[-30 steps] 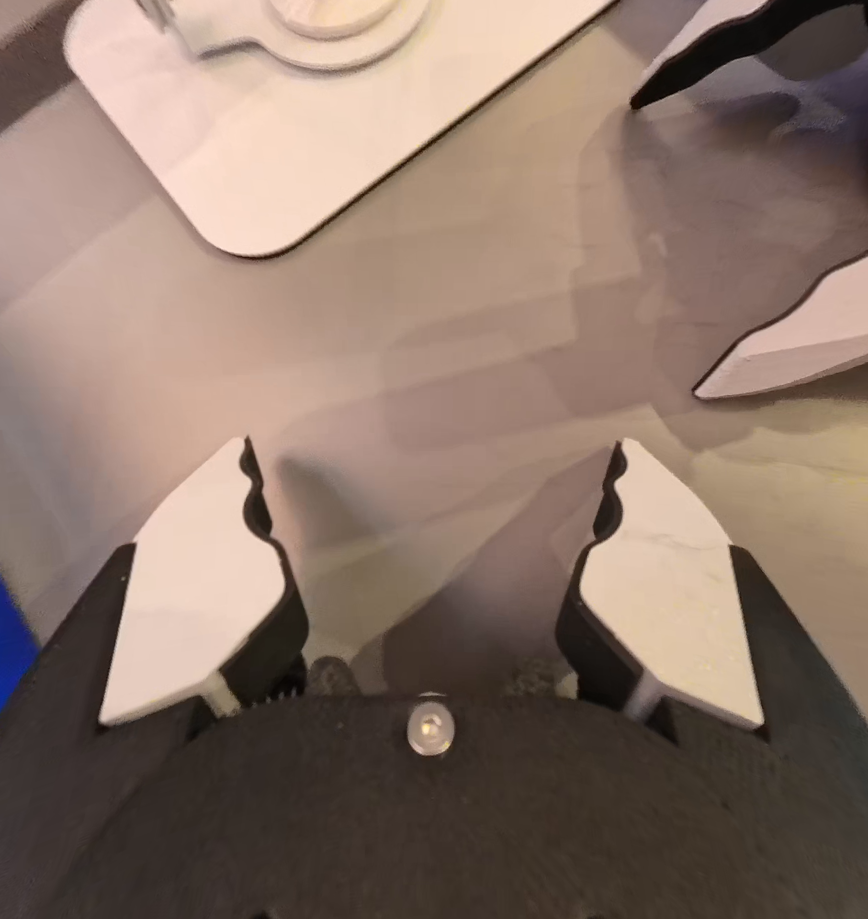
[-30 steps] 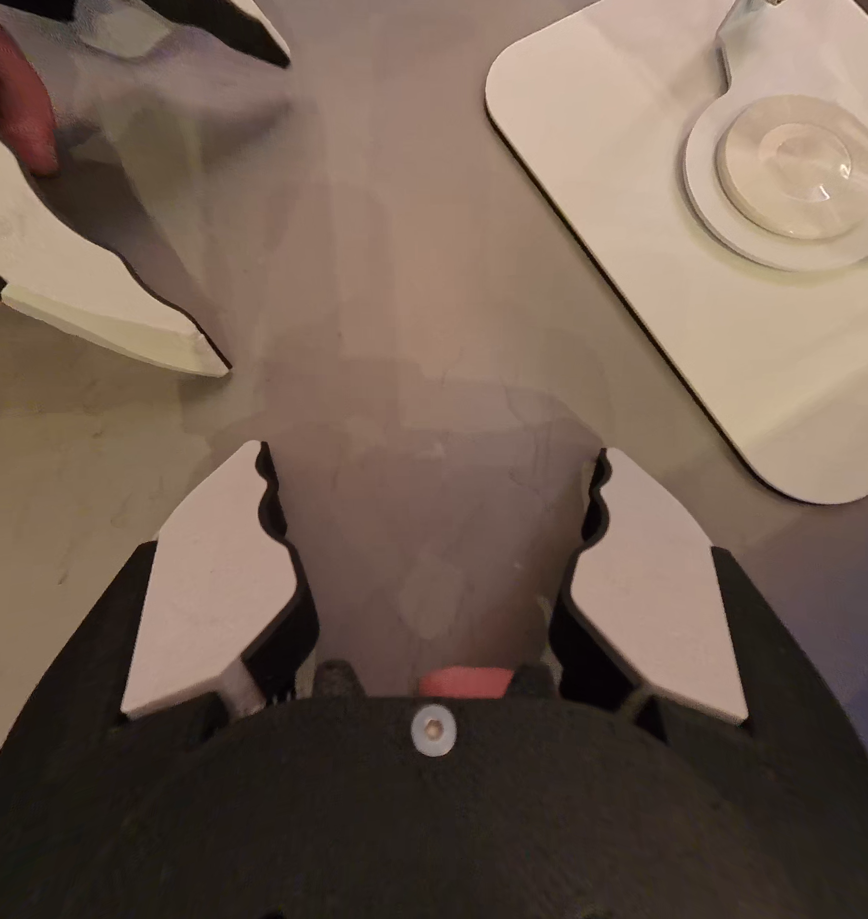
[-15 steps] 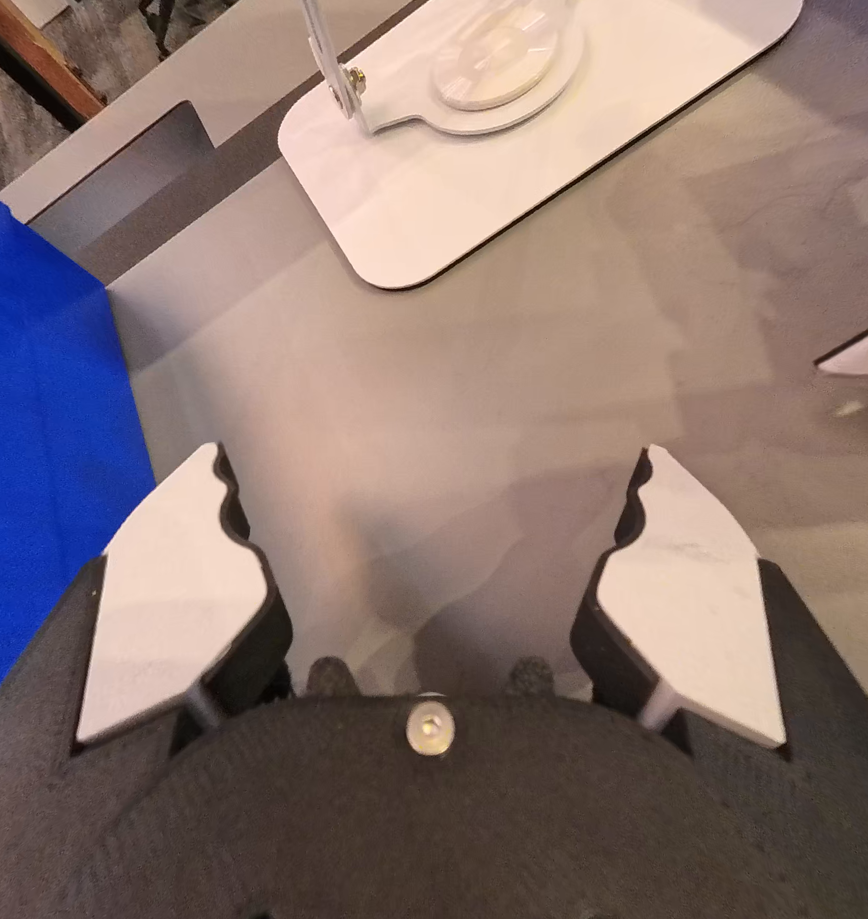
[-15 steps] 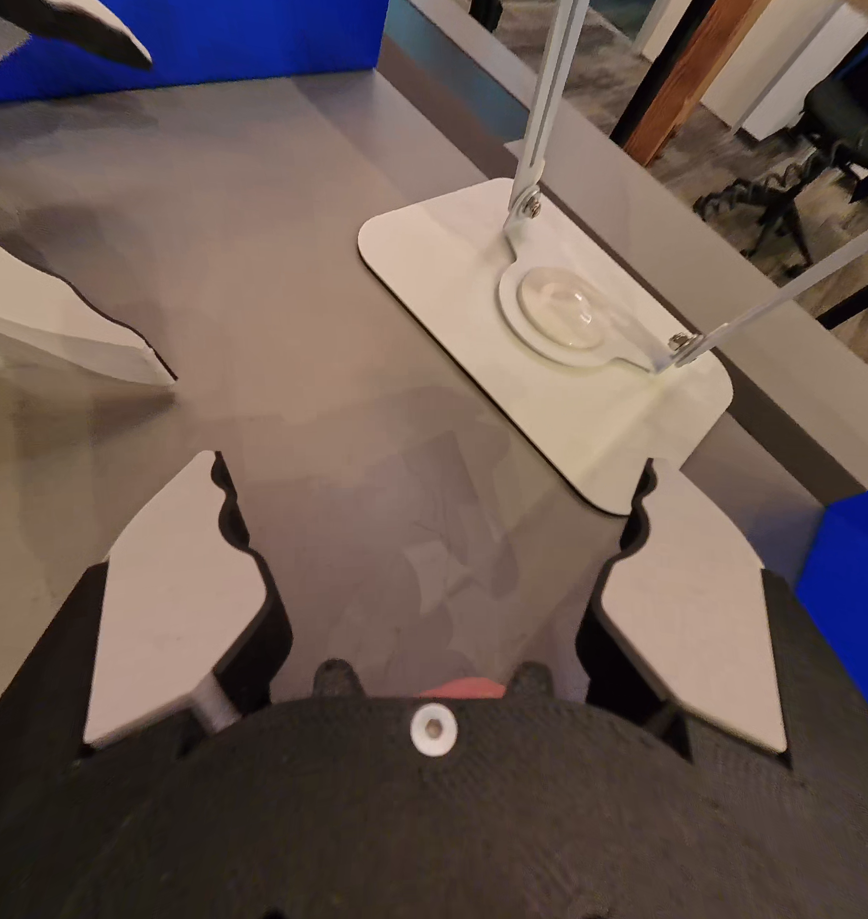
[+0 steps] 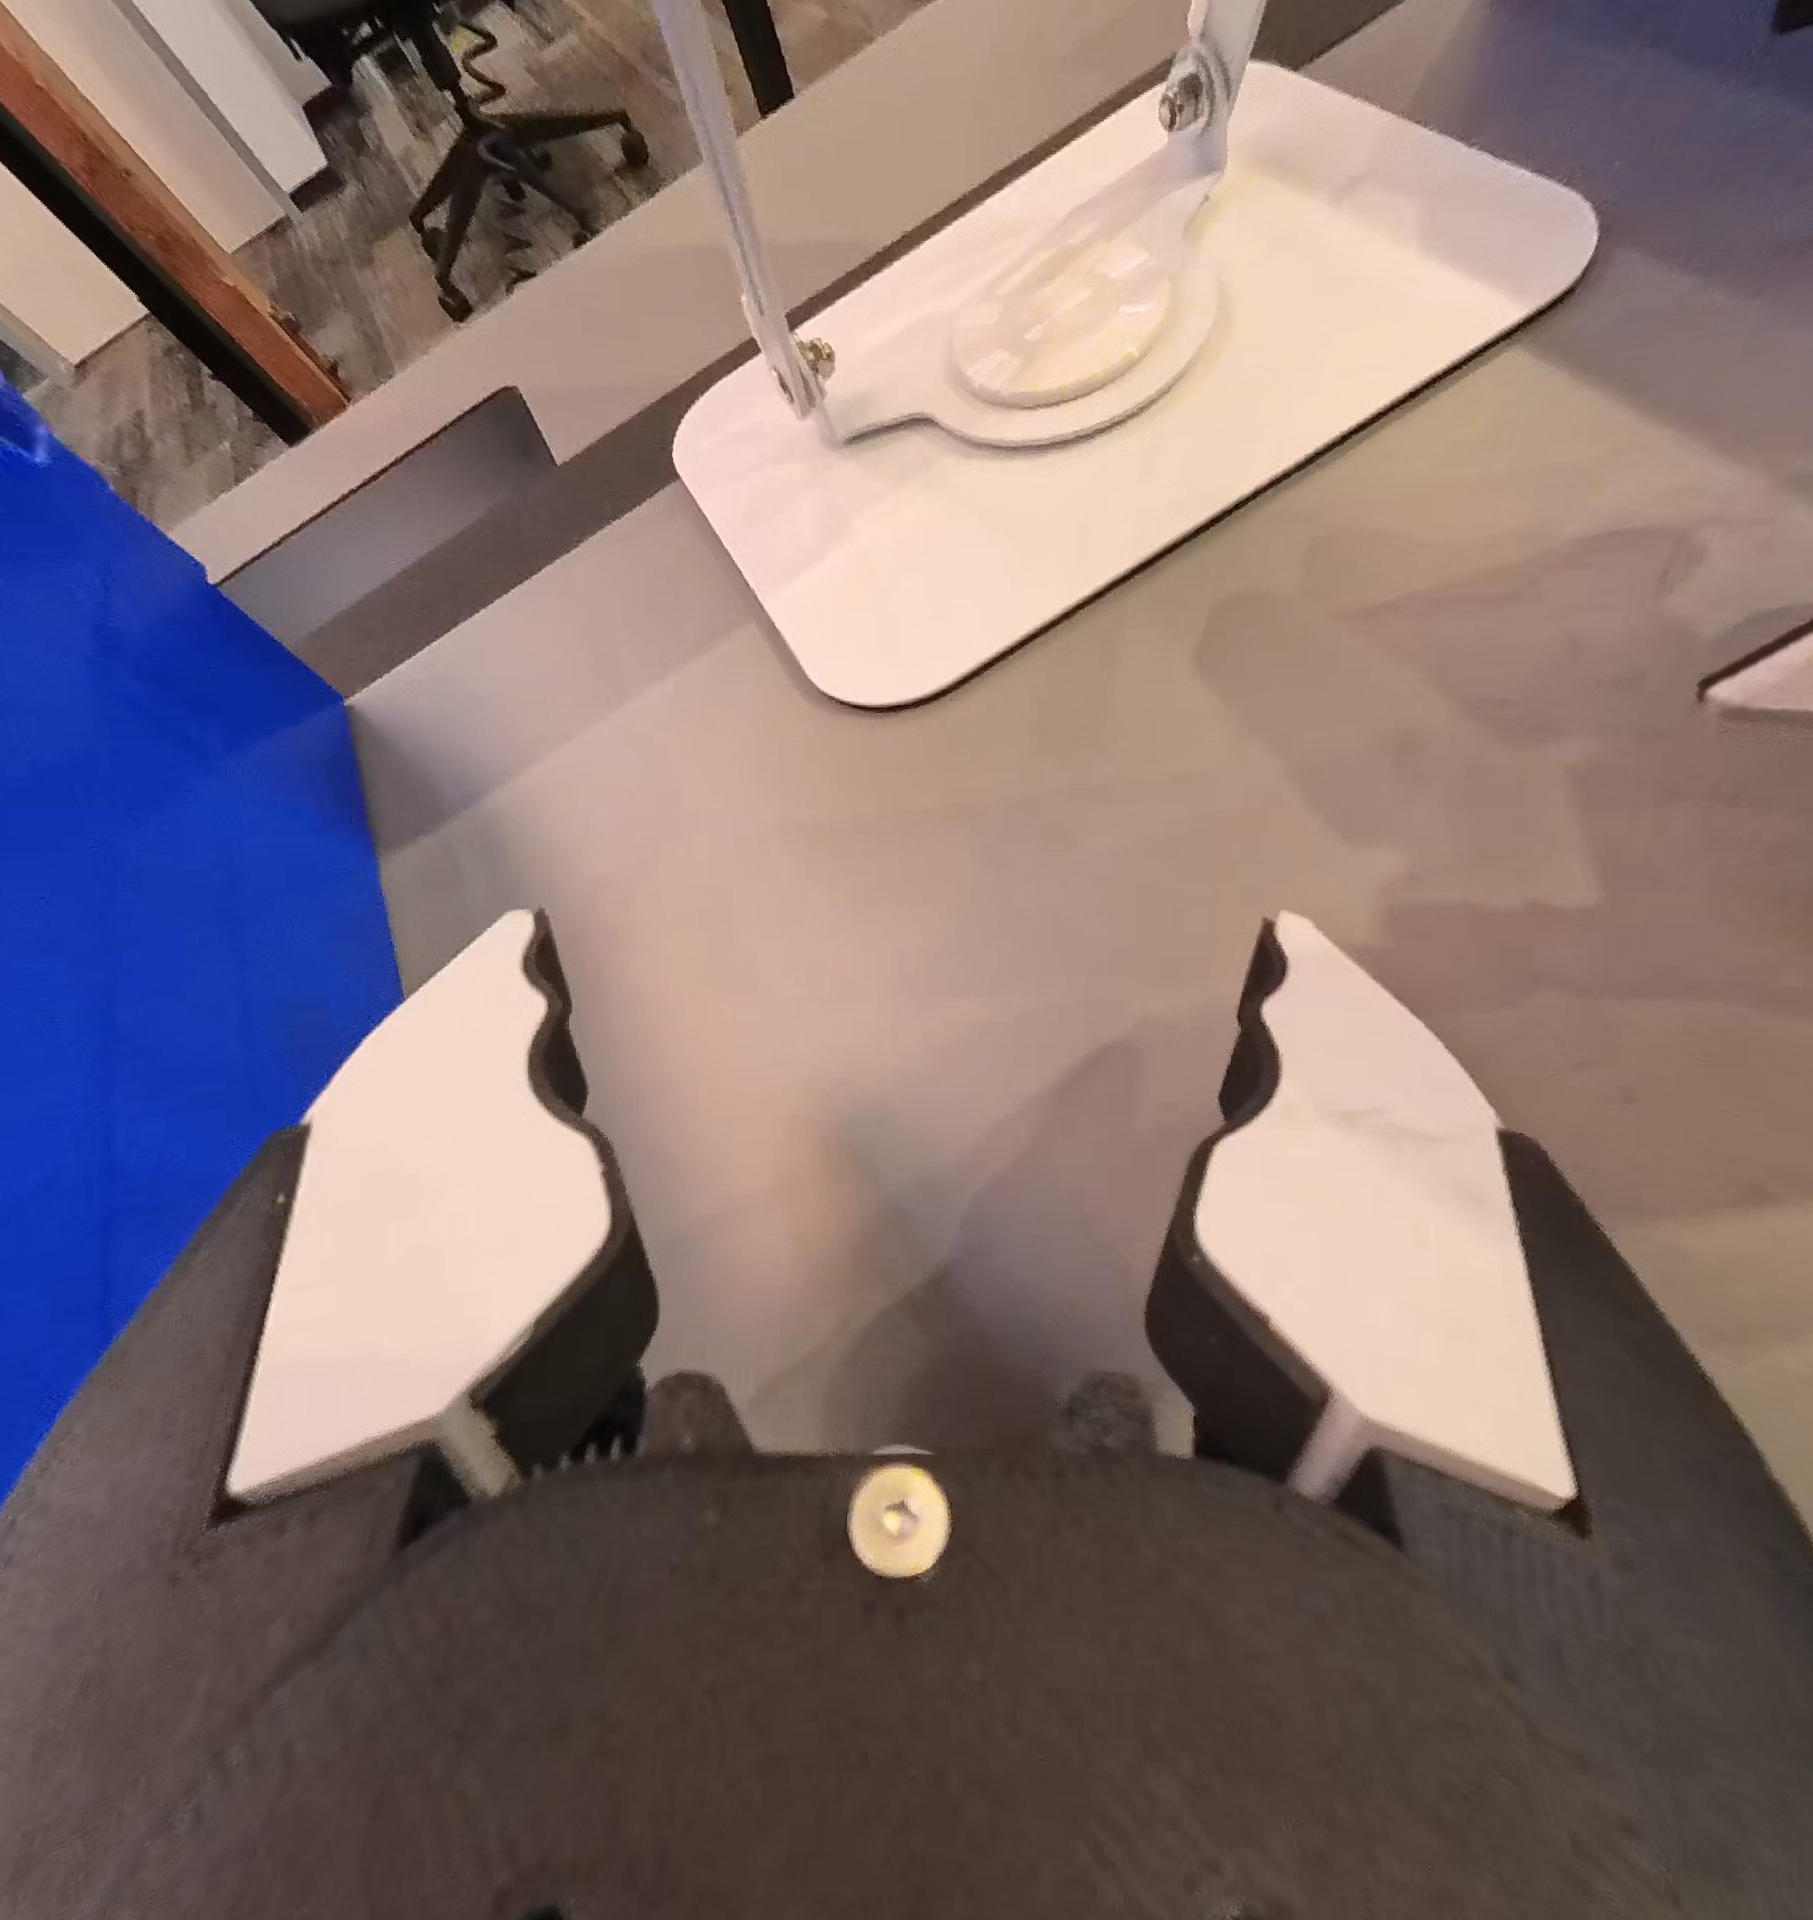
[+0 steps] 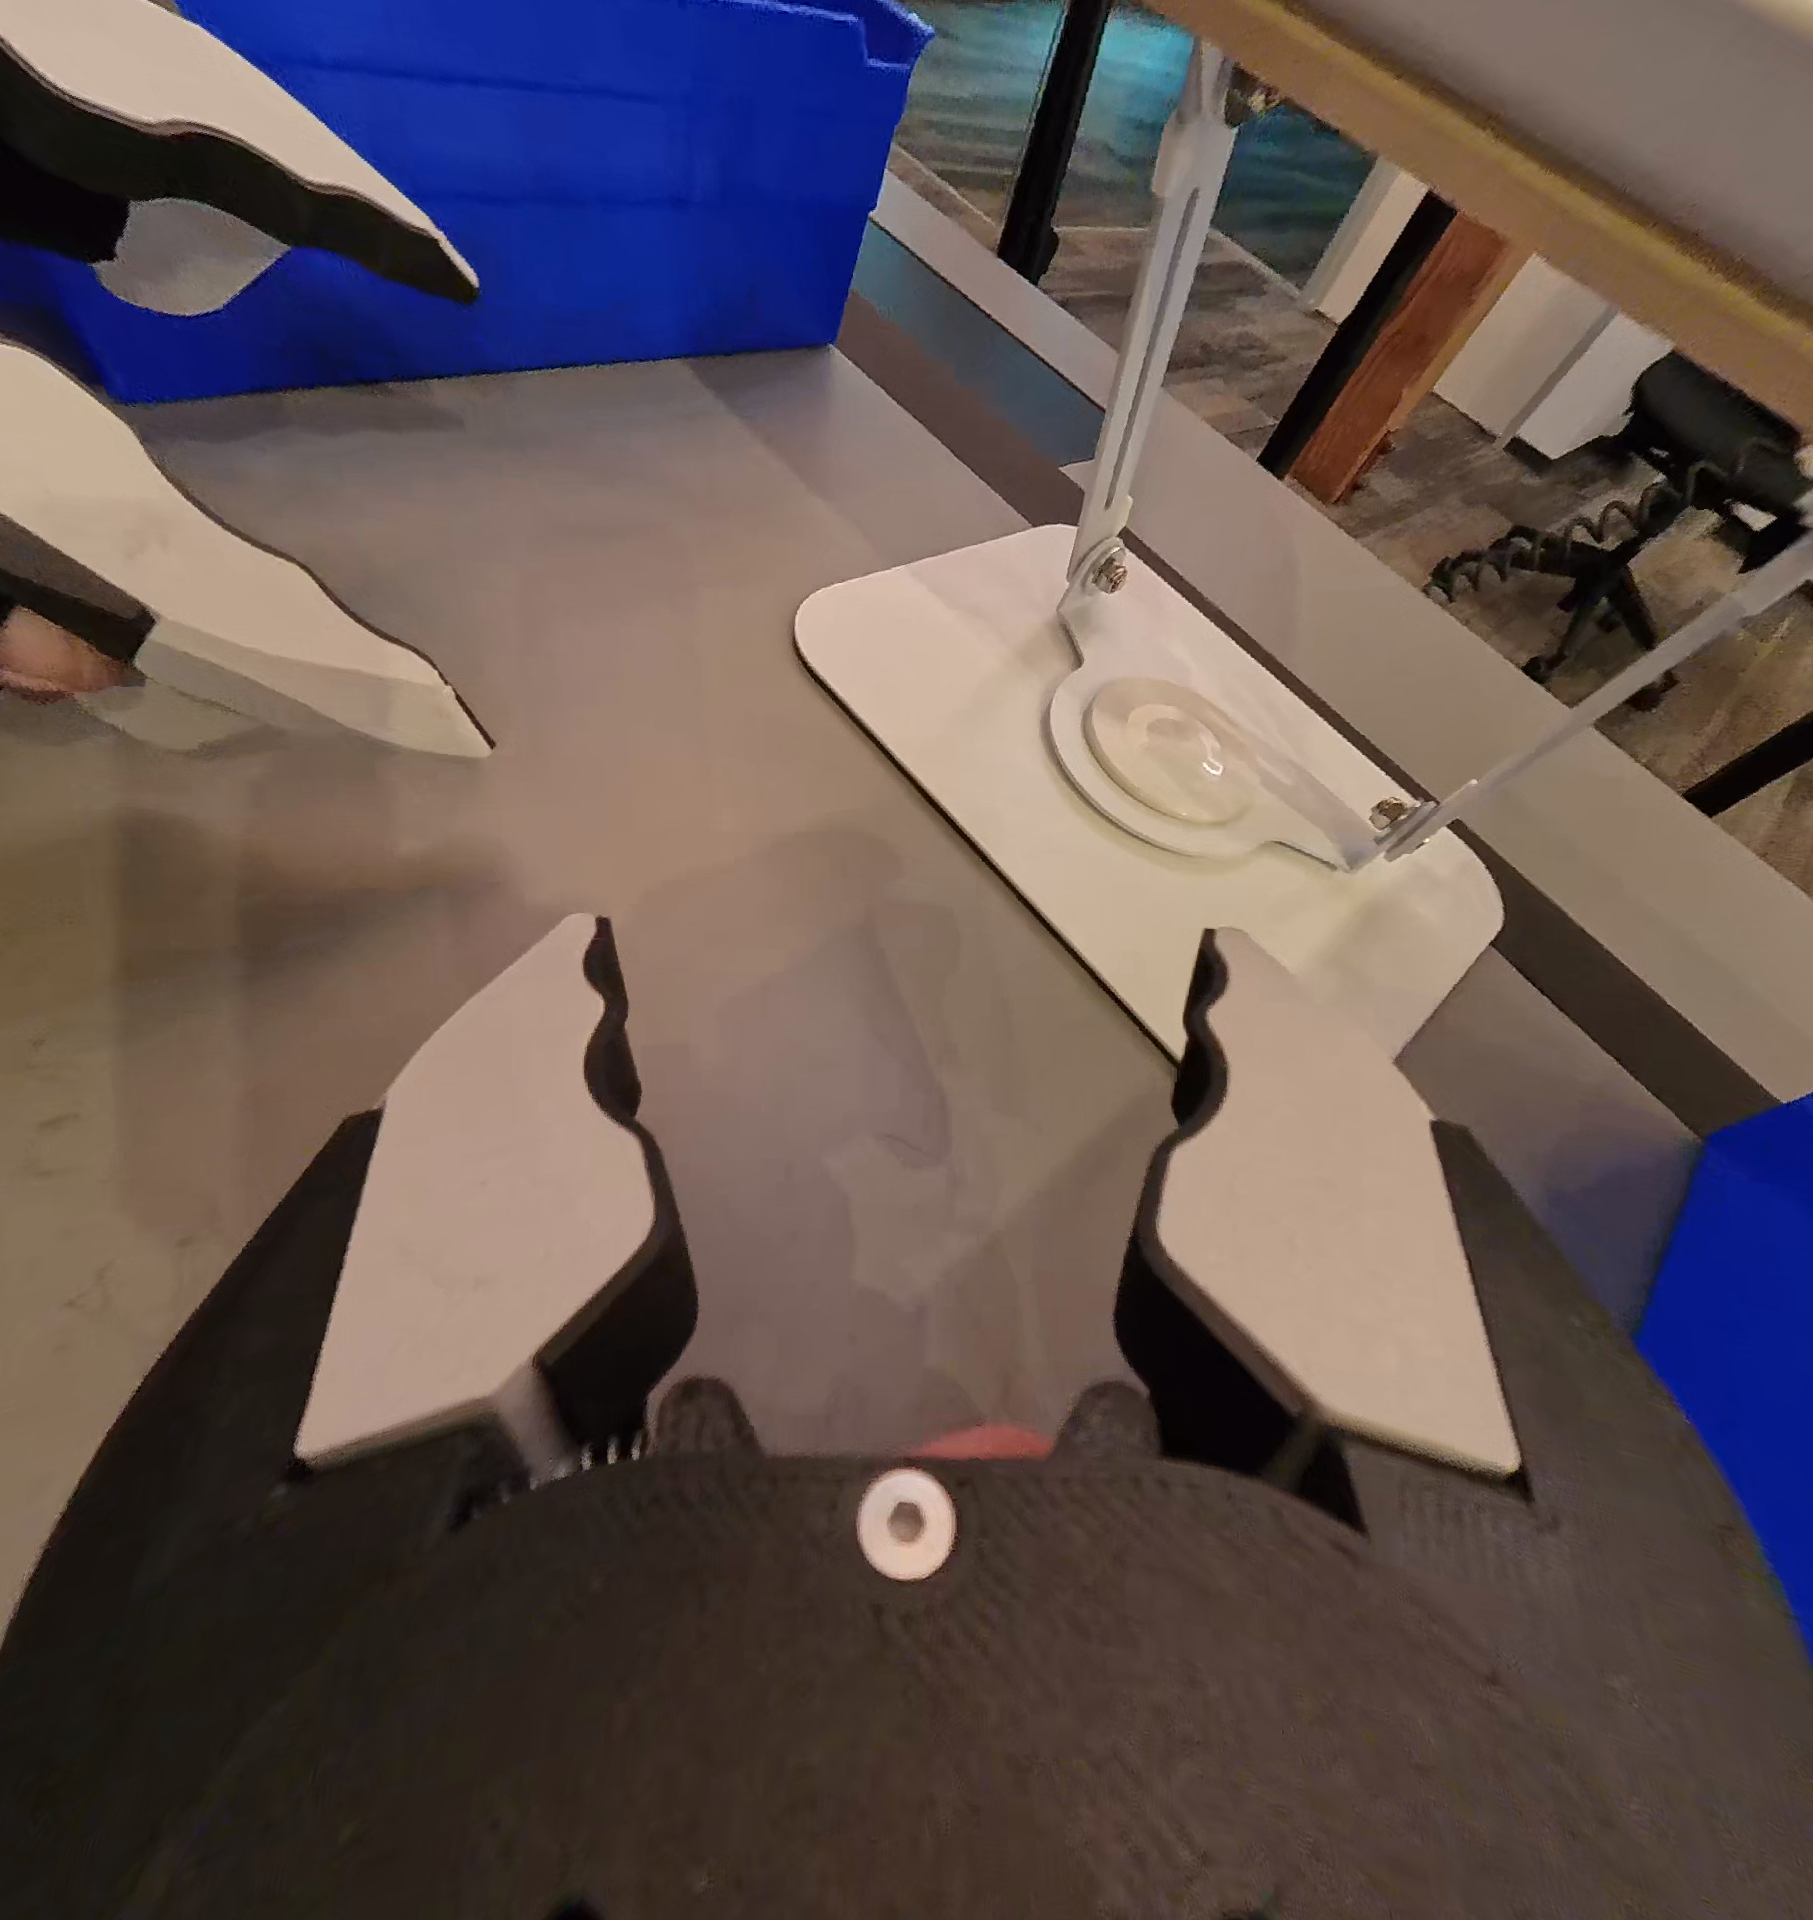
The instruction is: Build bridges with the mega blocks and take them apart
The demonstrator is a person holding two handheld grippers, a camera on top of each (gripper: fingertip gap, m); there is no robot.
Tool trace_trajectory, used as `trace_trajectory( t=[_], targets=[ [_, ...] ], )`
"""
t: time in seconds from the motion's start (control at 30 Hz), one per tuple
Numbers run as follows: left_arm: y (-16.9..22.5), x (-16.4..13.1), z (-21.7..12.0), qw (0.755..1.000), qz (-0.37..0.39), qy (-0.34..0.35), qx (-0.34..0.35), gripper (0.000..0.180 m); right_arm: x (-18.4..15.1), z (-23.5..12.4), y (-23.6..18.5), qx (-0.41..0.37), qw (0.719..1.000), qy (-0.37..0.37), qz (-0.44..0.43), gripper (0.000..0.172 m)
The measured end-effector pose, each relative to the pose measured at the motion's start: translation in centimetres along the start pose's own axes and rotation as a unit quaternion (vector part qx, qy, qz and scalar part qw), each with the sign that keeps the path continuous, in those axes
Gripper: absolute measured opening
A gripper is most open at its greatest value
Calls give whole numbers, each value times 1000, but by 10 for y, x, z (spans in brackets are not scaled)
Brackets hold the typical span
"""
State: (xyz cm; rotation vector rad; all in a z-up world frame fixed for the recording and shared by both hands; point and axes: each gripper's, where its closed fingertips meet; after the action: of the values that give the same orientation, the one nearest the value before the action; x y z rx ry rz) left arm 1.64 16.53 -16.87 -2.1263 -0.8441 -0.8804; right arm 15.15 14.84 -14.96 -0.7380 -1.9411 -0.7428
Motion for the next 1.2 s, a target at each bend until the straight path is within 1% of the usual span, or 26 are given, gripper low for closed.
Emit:
trace_trajectory(
  t=[0.13, 0.23, 0.33, 0.43, 0.5, 0.53, 0.57, 0.63, 0.7, 0.73, 0.77, 0.8, 0.87, 1.0, 1.1, 1.2],
  targets=[
    [-1, -2, 2, 1000, -7, -3, -3, 119, 2, -2, 5, -12, 1000, 9, 3, 109],
    [0, -1, 2, 1000, -10, 2, -7, 117, 2, -2, 5, -15, 1000, 9, -3, 109],
    [-1, -1, 3, 1000, -14, 1, -5, 116, 15, -9, -2, -4, 999, 47, -22, 103],
    [-3, -2, 4, 1000, -20, 0, -8, 107, 32, -20, -8, -7, 995, 92, -43, 91],
    [-4, -1, 4, 1000, -22, 0, -11, 100, 37, -23, -15, -1, 993, 106, -51, 76],
    [-3, 0, 4, 1000, -23, 4, -13, 94, 37, -23, -18, 4, 993, 108, -54, 71],
    [-2, 2, 3, 1000, -22, 8, -18, 86, 37, -23, -22, 7, 993, 106, -58, 65],
    [-2, 6, 1, 1000, -18, 16, -17, 78, 35, -22, -26, 12, 992, 100, -74, 50],
    [0, 8, 0, 1000, -3, 18, -15, 62, 34, -22, -31, 17, 991, 94, -97, 0],
    [2, 8, -1, 1000, 4, 18, -18, 49, 36, -24, -30, 10, 990, 100, -99, 0],
    [3, 9, -1, 1000, 11, 17, -19, 33, 38, -24, -33, 15, 990, 102, -100, 0],
    [5, 10, -2, 999, 21, 19, -20, 19, 40, -25, -41, 37, 988, 103, -107, 0],
    [6, 15, -3, 999, 40, 26, -17, 0, 47, -27, -55, 60, 983, 121, -123, 0],
    [8, 16, 3, 998, 63, 20, -10, 0, 56, -32, -86, 87, 970, 147, -172, 0],
    [11, 16, 6, 998, 64, 14, -18, 0, 64, -37, -103, 104, 963, 163, -188, 0],
    [11, 15, 11, 998, 67, 3, -22, 0, 74, -52, -128, 133, 941, 196, -242, 0]
  ],
)
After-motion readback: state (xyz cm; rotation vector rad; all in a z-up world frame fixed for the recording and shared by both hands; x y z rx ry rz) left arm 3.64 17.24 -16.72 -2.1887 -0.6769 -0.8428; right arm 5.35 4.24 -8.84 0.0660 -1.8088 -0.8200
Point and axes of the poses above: each gripper's, where its closed fingertips meet, z out along the fingers, x out of its top, y = z × x across the jaws, and after that the axes turned 4 degrees about z, right-handed
